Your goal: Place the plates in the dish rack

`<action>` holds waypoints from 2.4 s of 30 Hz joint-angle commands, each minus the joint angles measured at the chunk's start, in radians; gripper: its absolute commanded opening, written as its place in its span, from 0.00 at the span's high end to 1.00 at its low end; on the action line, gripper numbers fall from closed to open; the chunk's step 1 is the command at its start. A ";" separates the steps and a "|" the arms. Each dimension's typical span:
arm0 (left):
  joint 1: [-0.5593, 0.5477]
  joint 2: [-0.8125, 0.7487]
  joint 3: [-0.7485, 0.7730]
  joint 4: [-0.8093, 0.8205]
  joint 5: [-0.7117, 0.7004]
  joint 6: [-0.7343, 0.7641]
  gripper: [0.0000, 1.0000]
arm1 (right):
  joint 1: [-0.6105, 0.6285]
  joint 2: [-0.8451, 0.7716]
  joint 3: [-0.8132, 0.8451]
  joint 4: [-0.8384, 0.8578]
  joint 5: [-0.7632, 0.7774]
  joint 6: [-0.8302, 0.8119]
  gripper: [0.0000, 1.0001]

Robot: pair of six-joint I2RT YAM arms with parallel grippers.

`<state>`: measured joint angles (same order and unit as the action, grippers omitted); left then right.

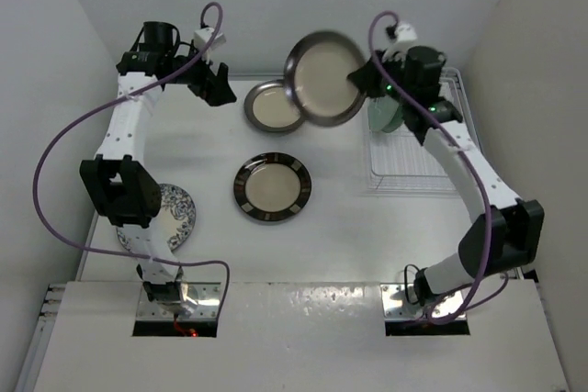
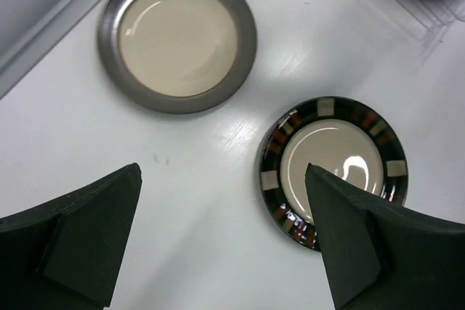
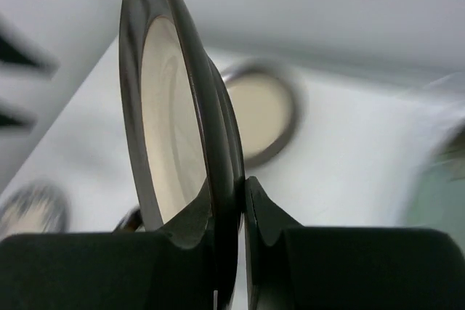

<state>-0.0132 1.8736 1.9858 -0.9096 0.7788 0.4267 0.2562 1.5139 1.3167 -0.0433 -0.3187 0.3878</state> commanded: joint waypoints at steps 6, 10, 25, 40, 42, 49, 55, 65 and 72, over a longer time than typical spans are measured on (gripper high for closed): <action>0.002 -0.091 -0.096 0.048 -0.098 -0.037 0.00 | -0.205 -0.187 0.162 0.256 0.648 -0.235 1.00; 0.002 -0.100 -0.105 0.048 -0.118 -0.037 0.00 | -0.250 -0.123 0.191 0.281 0.728 -0.450 1.00; 0.002 -0.073 -0.174 0.048 -0.181 -0.057 0.00 | -0.359 0.092 0.102 0.272 0.612 -0.354 1.00; 0.002 -0.064 -0.174 0.029 -0.223 -0.048 0.00 | -0.290 0.190 0.009 0.328 0.636 -0.322 1.00; 0.002 -0.064 -0.165 0.029 -0.223 -0.048 0.00 | -0.276 0.190 -0.030 0.348 0.661 -0.362 1.00; 0.002 -0.064 -0.165 0.029 -0.223 -0.039 0.00 | -0.201 0.200 -0.128 0.451 0.742 -0.477 1.00; 0.002 -0.064 -0.165 0.029 -0.214 -0.039 0.00 | -0.186 0.201 -0.148 0.462 0.747 -0.443 0.73; 0.002 -0.053 -0.165 0.020 -0.193 -0.039 0.00 | -0.207 0.118 -0.182 0.484 0.774 -0.395 0.66; 0.002 -0.033 -0.147 0.020 -0.200 -0.048 0.00 | -0.209 -0.023 -0.128 0.447 0.848 -0.396 0.34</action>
<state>-0.0067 1.8313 1.8091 -0.8890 0.5709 0.3828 0.0601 1.6028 1.1267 0.3595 0.4667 -0.0181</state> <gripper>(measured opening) 0.997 0.637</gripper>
